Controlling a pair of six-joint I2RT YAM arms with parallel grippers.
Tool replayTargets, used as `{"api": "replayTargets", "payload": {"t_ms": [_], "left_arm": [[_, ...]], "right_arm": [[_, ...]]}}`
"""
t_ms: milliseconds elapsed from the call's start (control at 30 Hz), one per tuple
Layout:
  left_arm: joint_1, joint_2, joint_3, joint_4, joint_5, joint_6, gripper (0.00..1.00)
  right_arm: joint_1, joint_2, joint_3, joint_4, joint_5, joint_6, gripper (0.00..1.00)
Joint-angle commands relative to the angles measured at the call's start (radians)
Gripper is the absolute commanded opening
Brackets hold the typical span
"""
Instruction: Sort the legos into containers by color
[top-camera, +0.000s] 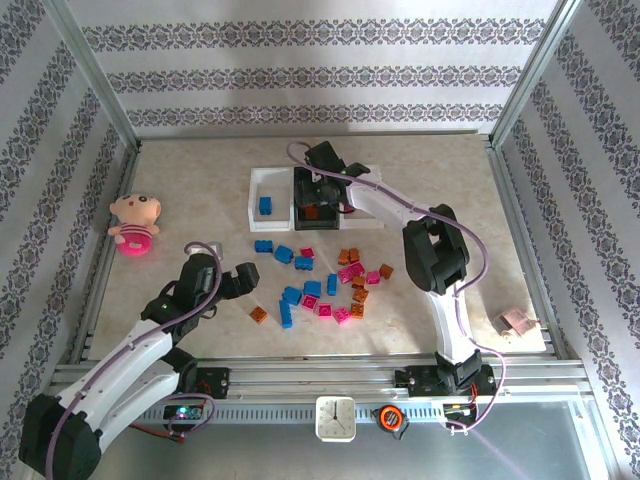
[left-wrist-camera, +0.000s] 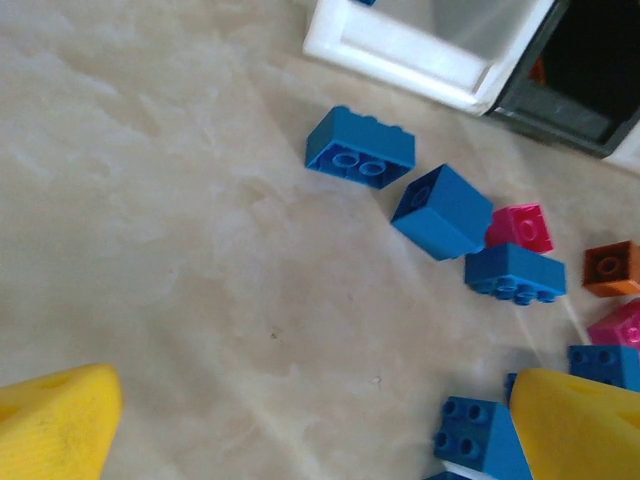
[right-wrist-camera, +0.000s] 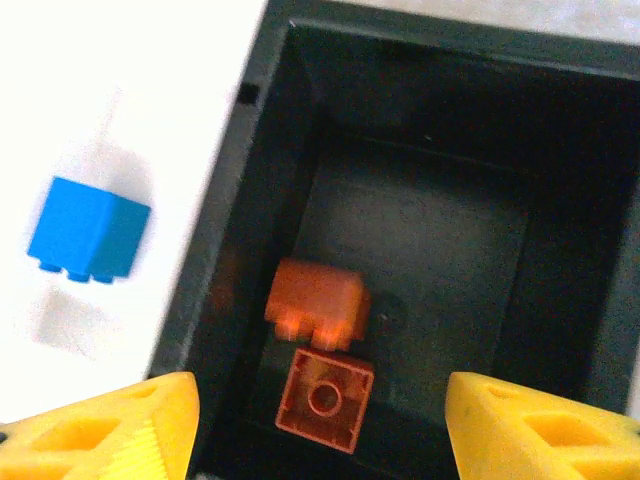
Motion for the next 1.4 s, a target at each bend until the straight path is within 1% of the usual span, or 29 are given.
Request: {"api": "replayTargets", "payload": {"t_ms": [0, 67, 167, 233, 300, 400, 500, 600, 800, 933, 1067, 1233, 1300, 1367], "left_arm": [[-0.006, 0.096, 0.043, 0.066, 0.015, 0.026, 0.99], [-0.006, 0.2, 0.077, 0.11, 0.028, 0.041, 0.99], [-0.008, 0.386, 0.158, 0.156, 0.044, 0.078, 0.92], [-0.011, 0.493, 0.211, 0.176, 0.038, 0.1, 0.91], [-0.018, 0.578, 0.257, 0.194, -0.01, 0.121, 0.91], [-0.021, 0.649, 0.291, 0.251, -0.063, 0.145, 0.92], [-0.023, 0.699, 0.327, 0.274, -0.126, 0.168, 0.91], [-0.022, 0.752, 0.362, 0.293, -0.168, 0.197, 0.87], [-0.022, 0.849, 0.414, 0.308, -0.179, 0.215, 0.82], [-0.023, 0.906, 0.427, 0.327, -0.168, 0.216, 0.82], [-0.022, 0.949, 0.434, 0.359, -0.152, 0.224, 0.75], [-0.023, 0.938, 0.411, 0.362, -0.132, 0.216, 0.62], [-0.023, 0.927, 0.392, 0.351, -0.136, 0.209, 0.62], [-0.023, 0.922, 0.38, 0.341, -0.132, 0.203, 0.67]], "right_arm": [[-0.007, -0.158, -0.117, 0.049, -0.024, 0.028, 0.67], [-0.008, -0.224, -0.209, 0.073, -0.037, 0.035, 0.67], [-0.011, -0.324, -0.345, 0.106, -0.047, 0.045, 0.67], [-0.018, -0.383, -0.422, 0.124, -0.053, 0.054, 0.67], [-0.028, -0.438, -0.488, 0.136, -0.061, 0.062, 0.67], [-0.043, -0.513, -0.573, 0.156, -0.071, 0.074, 0.67], [-0.06, -0.561, -0.622, 0.165, -0.082, 0.08, 0.67], [-0.067, -0.593, -0.65, 0.169, -0.095, 0.083, 0.67], [-0.08, -0.633, -0.683, 0.173, -0.101, 0.083, 0.67], [-0.086, -0.655, -0.696, 0.175, -0.103, 0.085, 0.67], [-0.087, -0.675, -0.699, 0.172, -0.102, 0.082, 0.67], [-0.096, -0.696, -0.704, 0.165, -0.096, 0.08, 0.67], [-0.102, -0.697, -0.709, 0.166, -0.099, 0.08, 0.67], [-0.106, -0.696, -0.711, 0.169, -0.104, 0.083, 0.67]]}}
